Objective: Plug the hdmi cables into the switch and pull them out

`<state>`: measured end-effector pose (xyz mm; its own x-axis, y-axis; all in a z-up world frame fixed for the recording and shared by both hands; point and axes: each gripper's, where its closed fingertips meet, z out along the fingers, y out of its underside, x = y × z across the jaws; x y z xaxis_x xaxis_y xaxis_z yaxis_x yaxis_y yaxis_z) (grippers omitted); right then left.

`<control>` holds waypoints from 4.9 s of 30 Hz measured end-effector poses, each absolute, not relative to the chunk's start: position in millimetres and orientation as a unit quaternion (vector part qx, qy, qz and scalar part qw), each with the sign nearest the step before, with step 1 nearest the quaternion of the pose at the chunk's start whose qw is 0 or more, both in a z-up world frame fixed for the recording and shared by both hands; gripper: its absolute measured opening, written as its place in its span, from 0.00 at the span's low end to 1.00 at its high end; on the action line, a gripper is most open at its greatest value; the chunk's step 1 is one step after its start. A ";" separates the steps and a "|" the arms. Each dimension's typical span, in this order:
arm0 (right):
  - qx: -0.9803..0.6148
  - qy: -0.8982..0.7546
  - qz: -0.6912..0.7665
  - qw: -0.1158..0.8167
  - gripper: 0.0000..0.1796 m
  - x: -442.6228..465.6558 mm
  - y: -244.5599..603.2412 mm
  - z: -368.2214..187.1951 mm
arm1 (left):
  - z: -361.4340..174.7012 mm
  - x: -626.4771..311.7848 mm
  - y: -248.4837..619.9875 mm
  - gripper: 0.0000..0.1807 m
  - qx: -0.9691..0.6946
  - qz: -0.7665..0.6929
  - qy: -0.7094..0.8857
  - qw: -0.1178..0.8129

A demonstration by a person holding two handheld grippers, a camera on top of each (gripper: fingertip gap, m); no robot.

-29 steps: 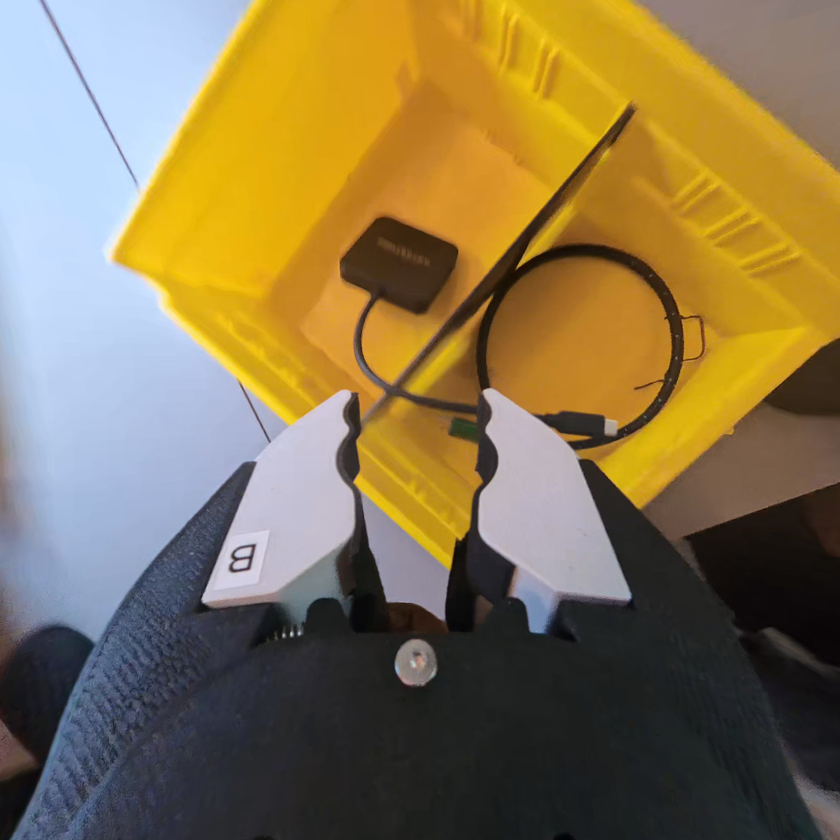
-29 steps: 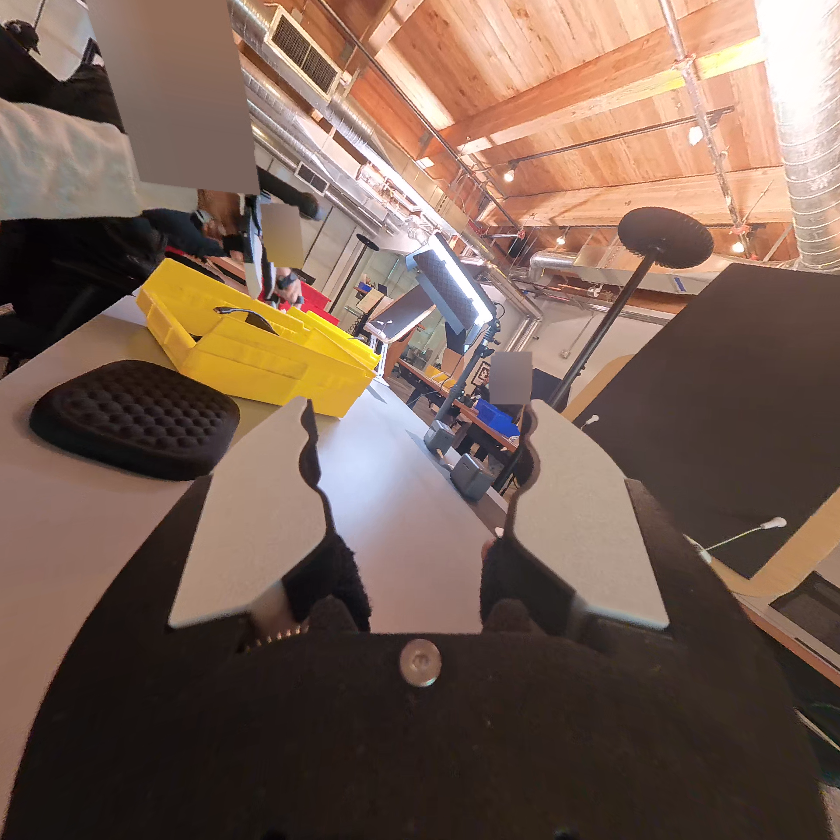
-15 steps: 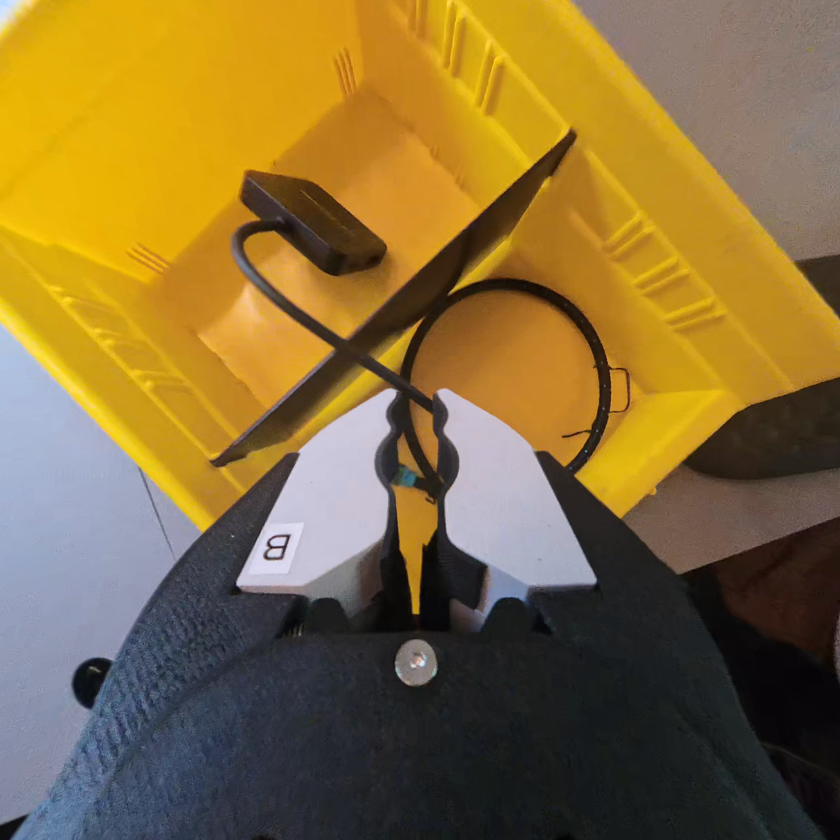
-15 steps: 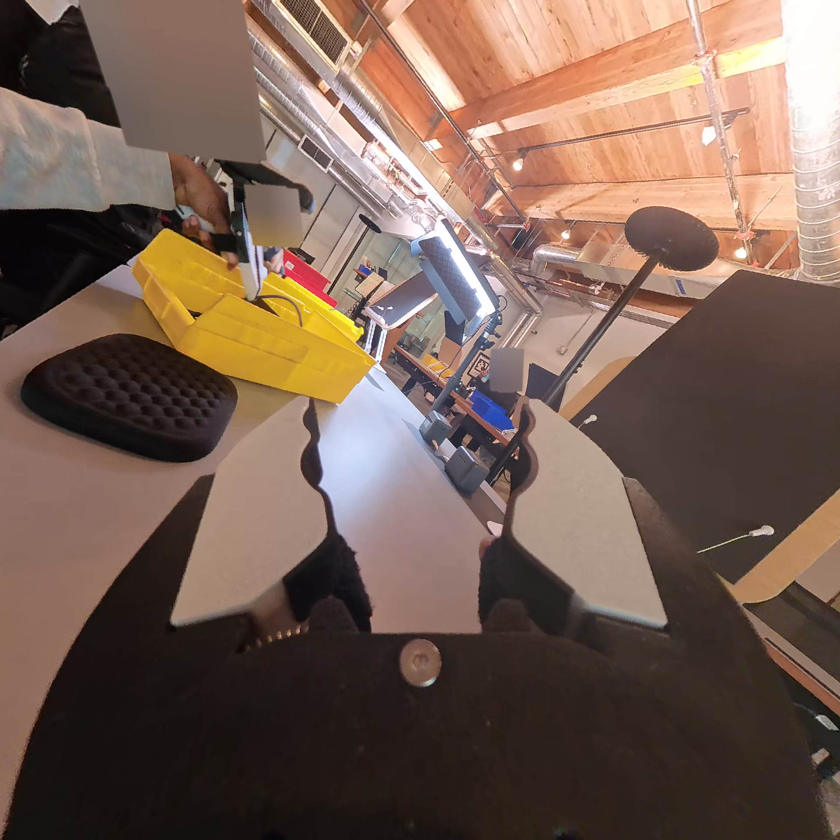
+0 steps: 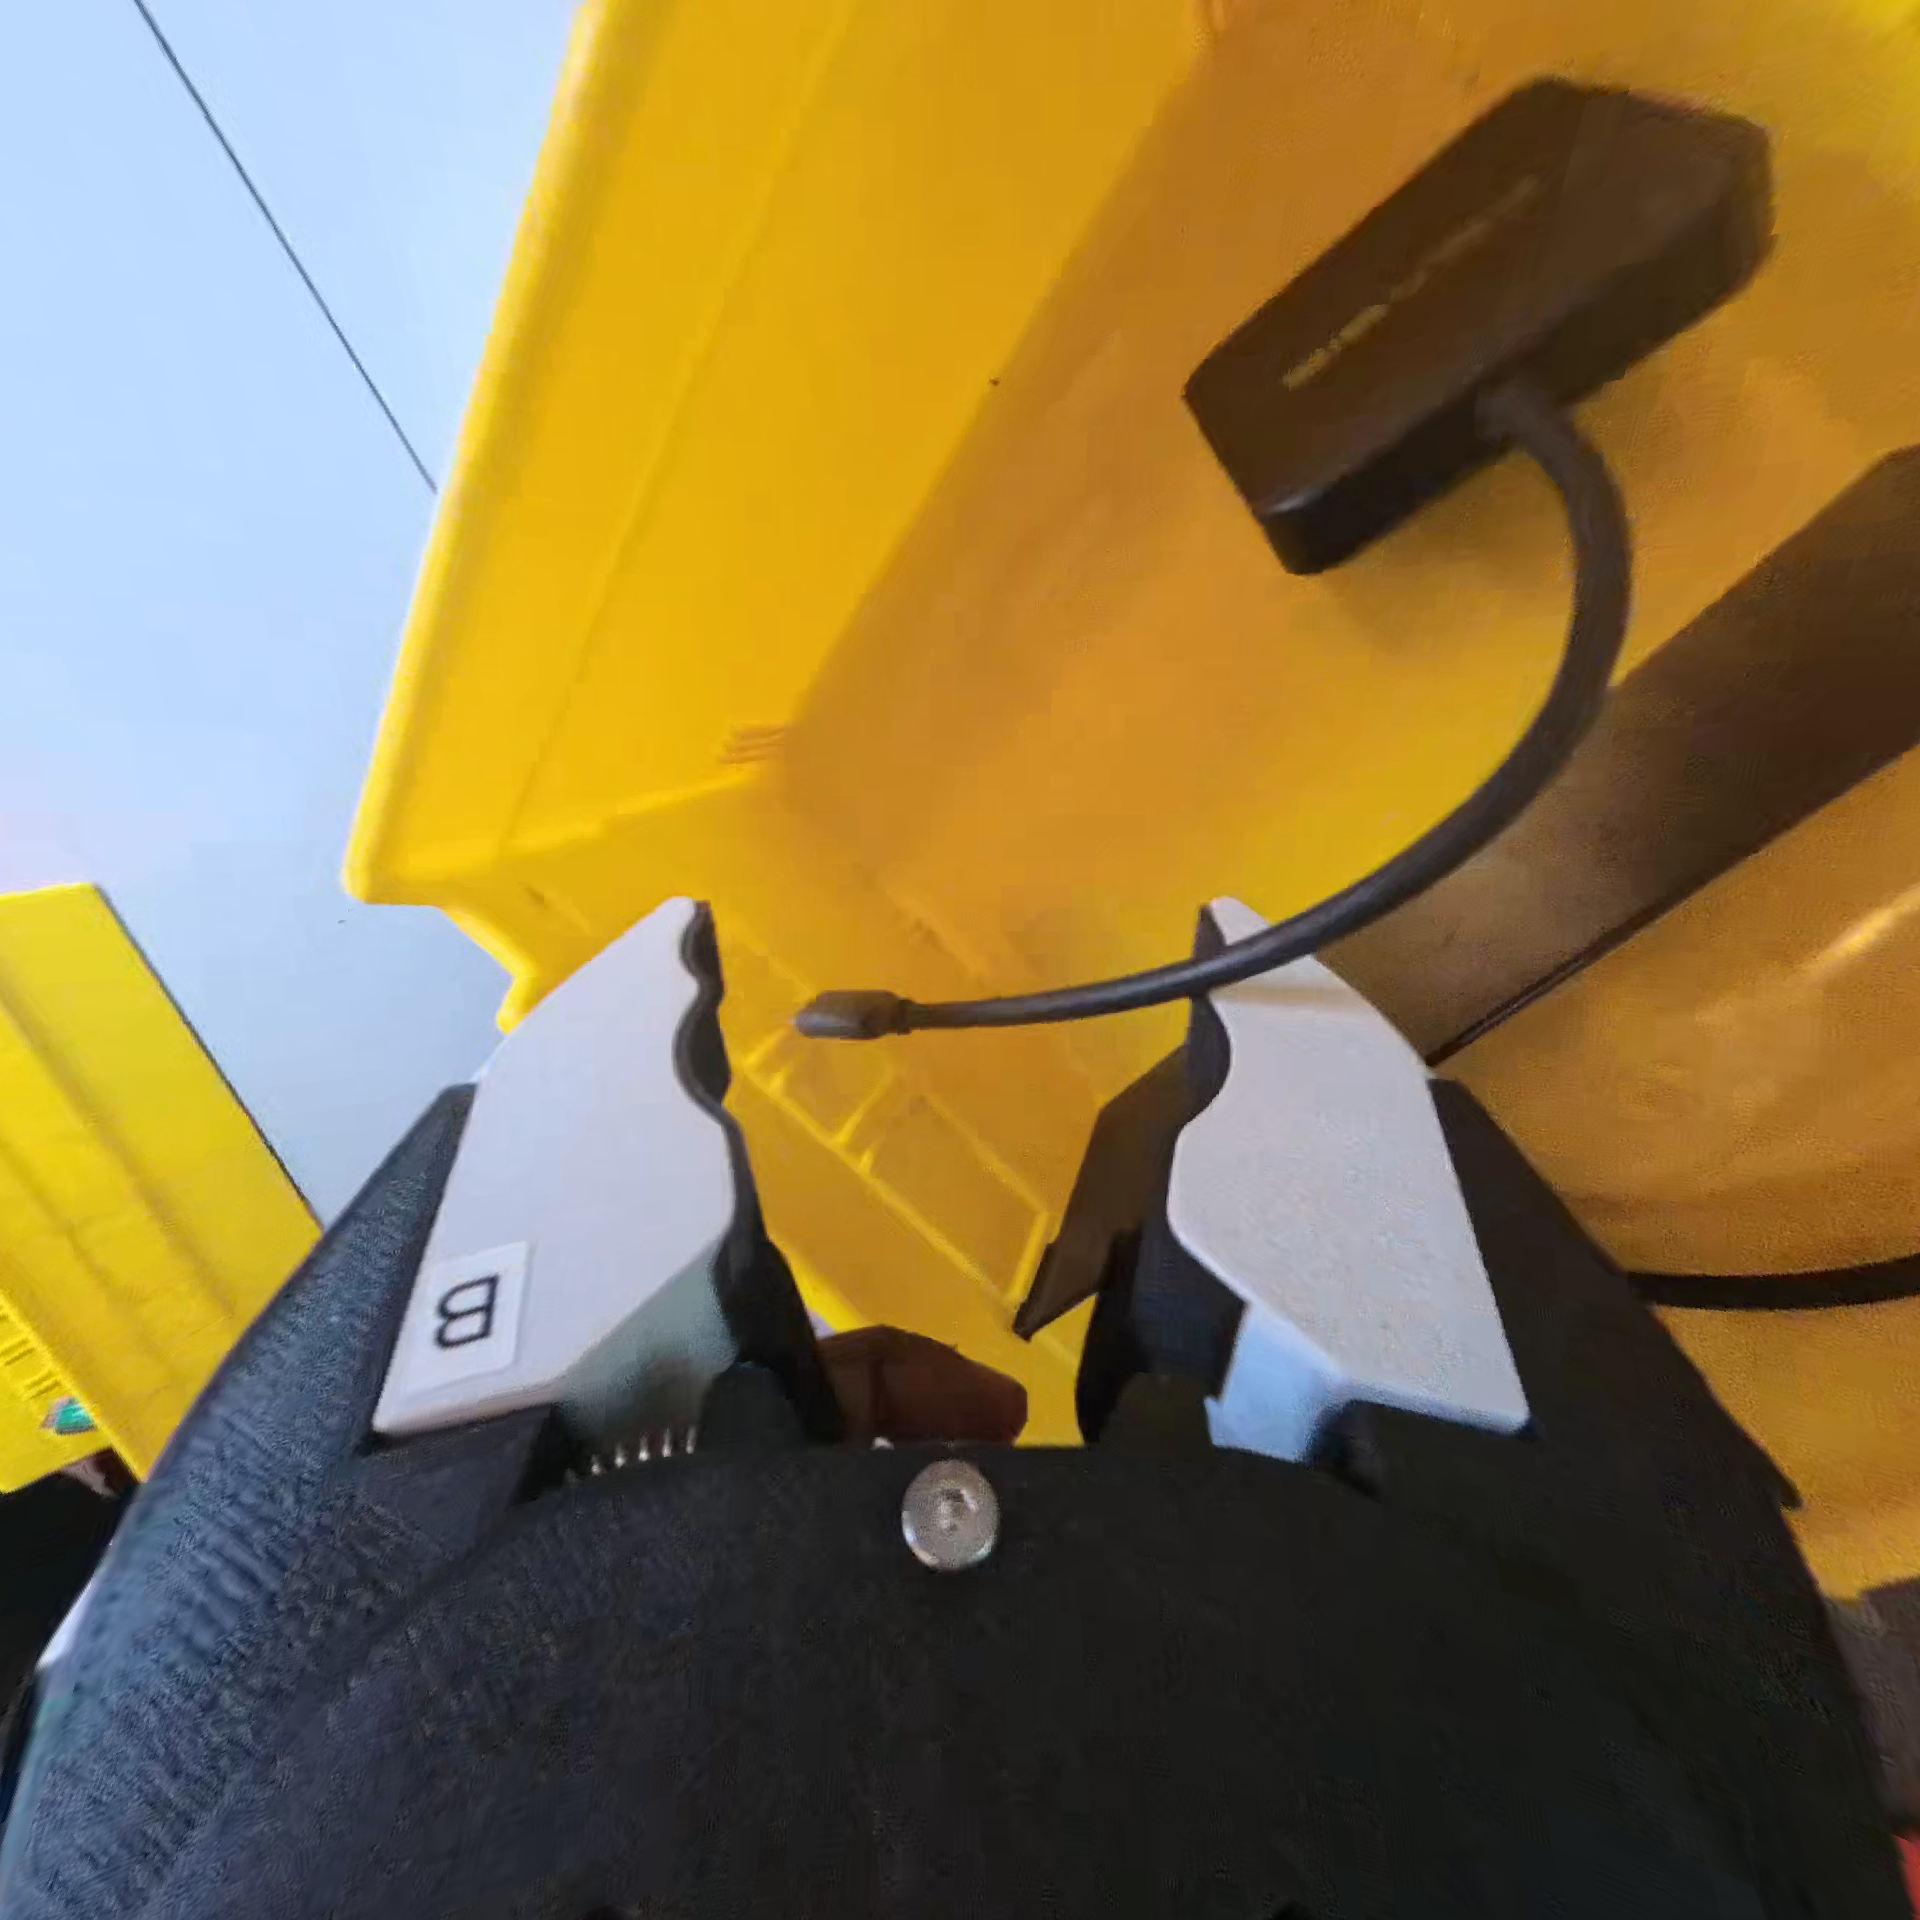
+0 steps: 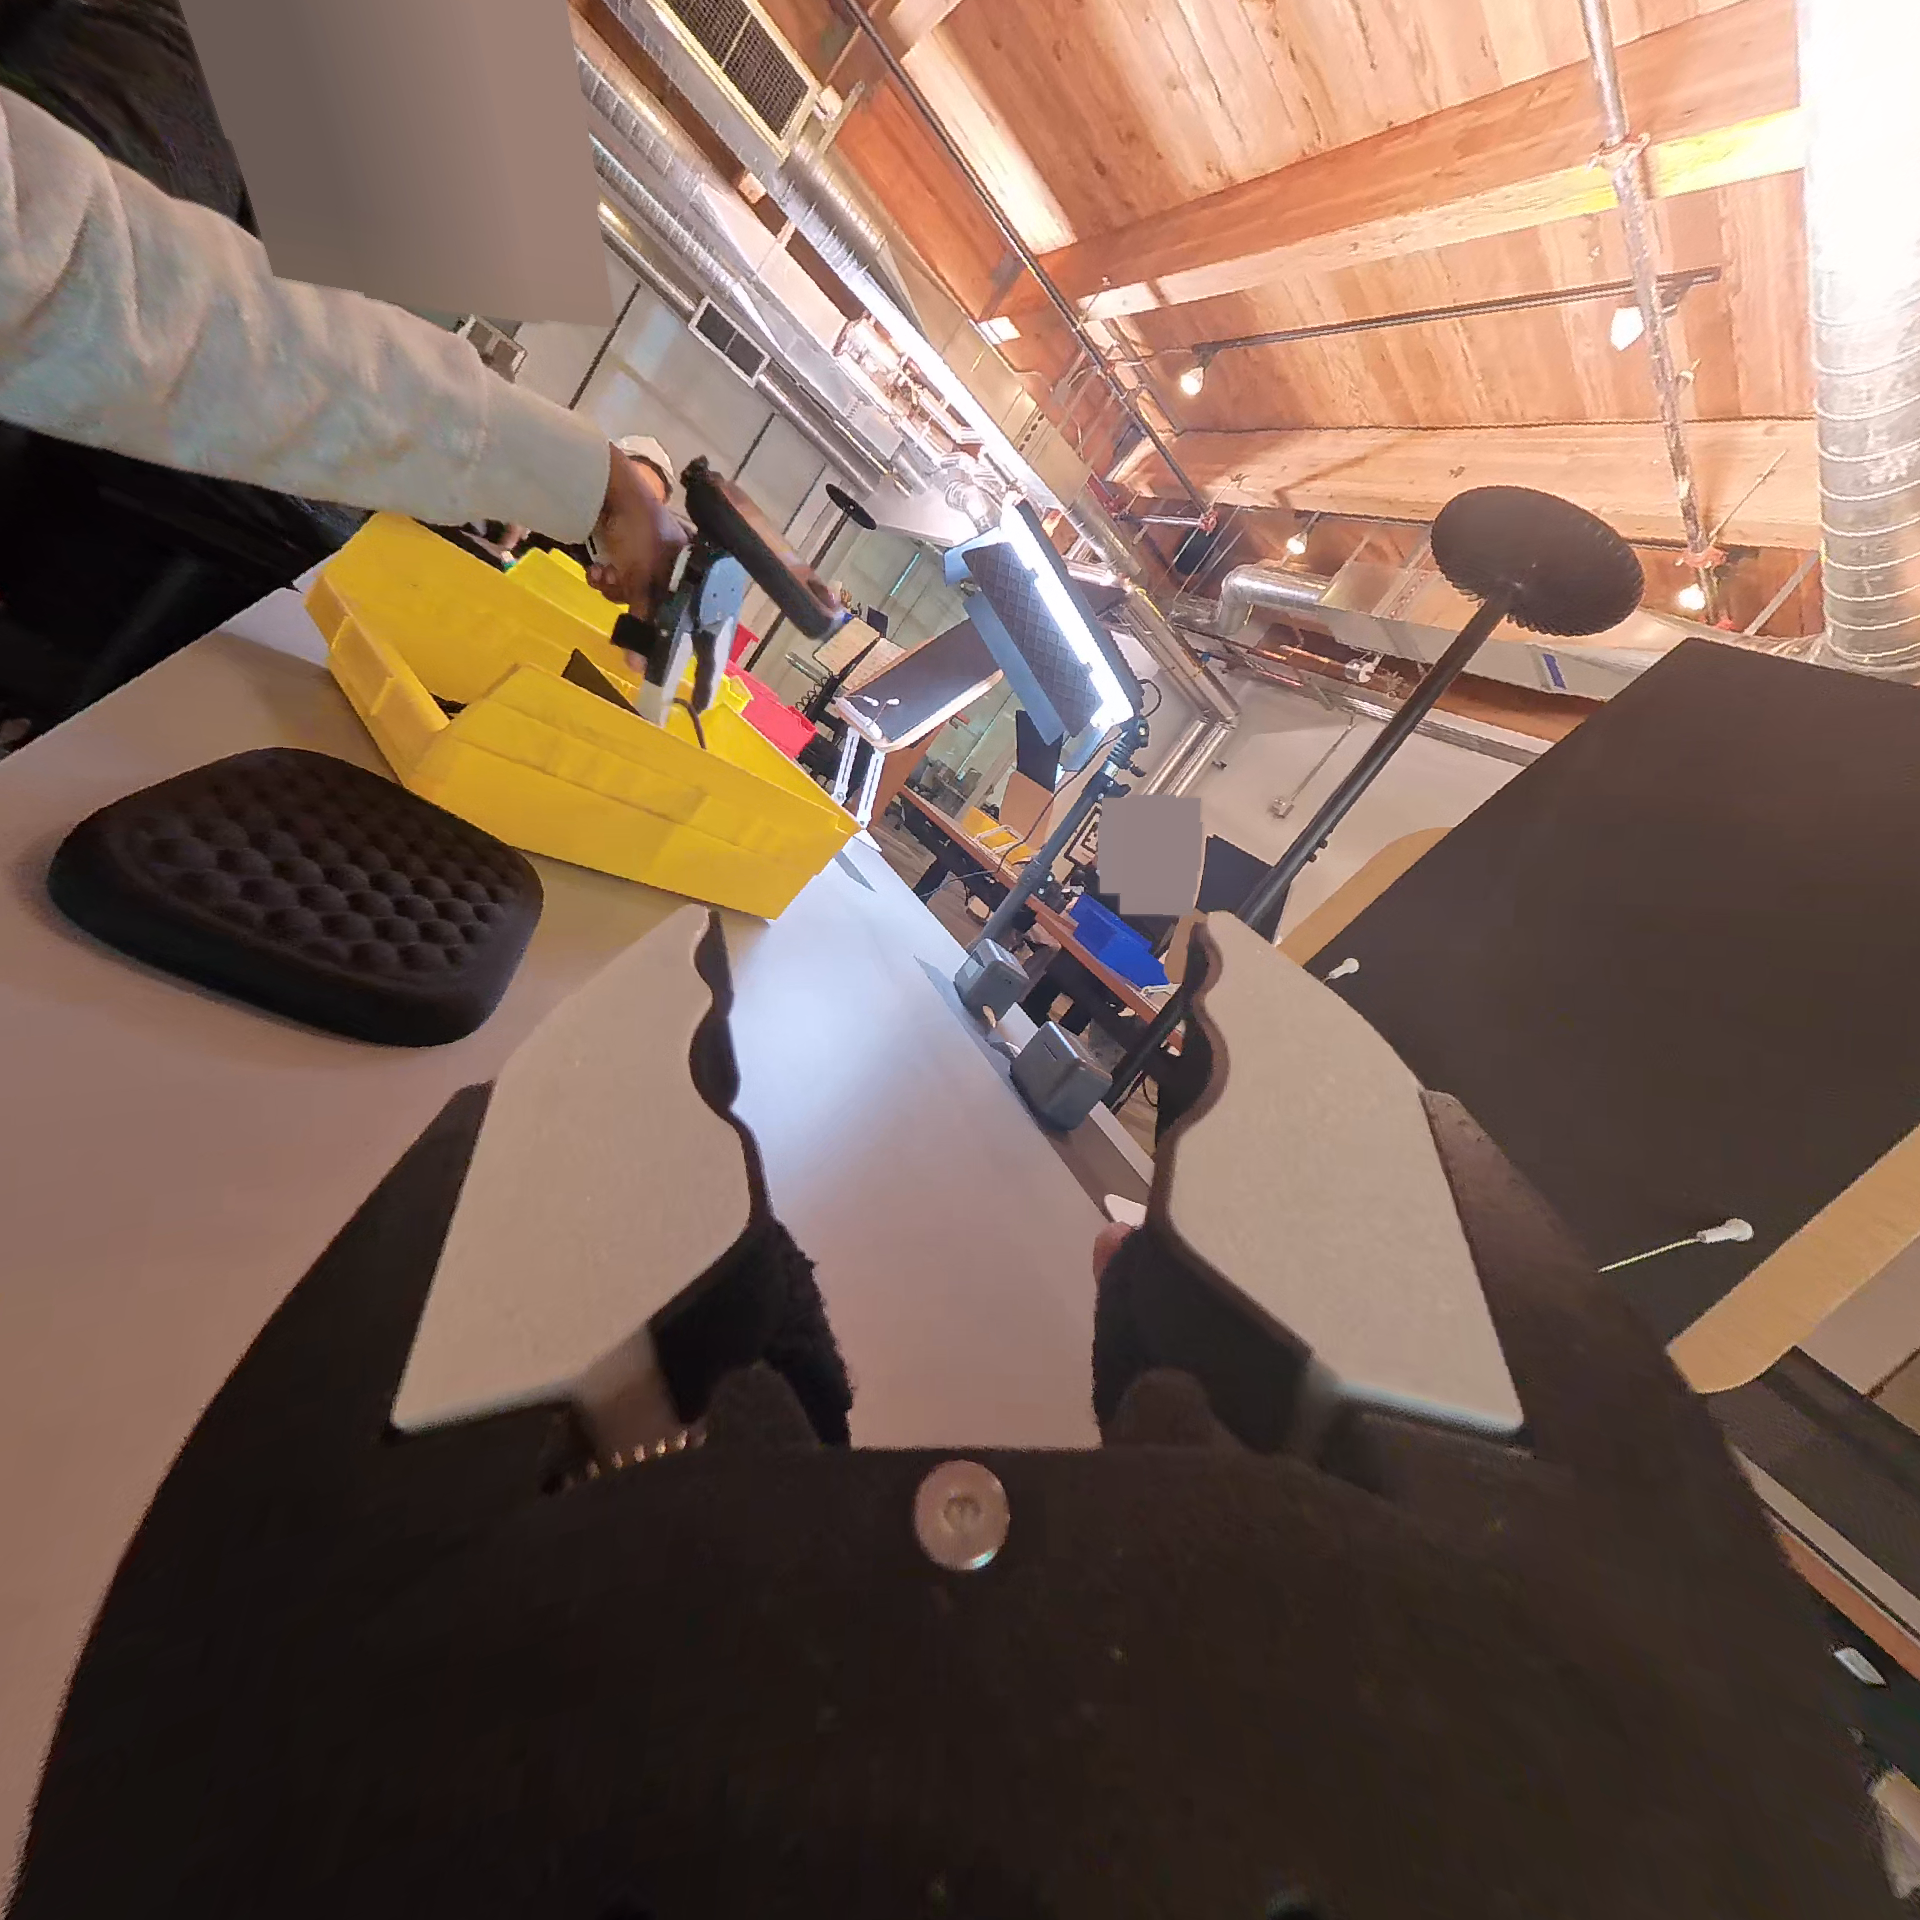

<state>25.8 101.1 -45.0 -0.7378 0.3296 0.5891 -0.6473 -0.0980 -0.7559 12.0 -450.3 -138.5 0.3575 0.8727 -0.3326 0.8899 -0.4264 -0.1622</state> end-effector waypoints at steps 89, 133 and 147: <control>0.120 -0.582 0.744 0.305 0.42 36.3 92.0 -45.4 | -49.4 -8.4 46.2 0.39 0.553 -0.796 -0.113 -0.218; 0.224 -0.813 0.225 0.488 0.09 -23.3 86.5 -183.3 | -49.4 -40.0 -37.0 0.45 0.530 -0.406 0.268 -0.695; 0.181 -0.870 0.252 0.382 0.16 -10.6 89.8 -200.1 | -49.3 -40.2 -39.8 0.45 0.529 -0.425 0.271 -0.683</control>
<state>-10.6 89.8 -200.1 -0.6427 -0.1216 0.7564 -0.5073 0.8074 -0.3013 -40.2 -39.8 -49.3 0.4920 0.8670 -0.0796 -0.2946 0.0797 -0.9523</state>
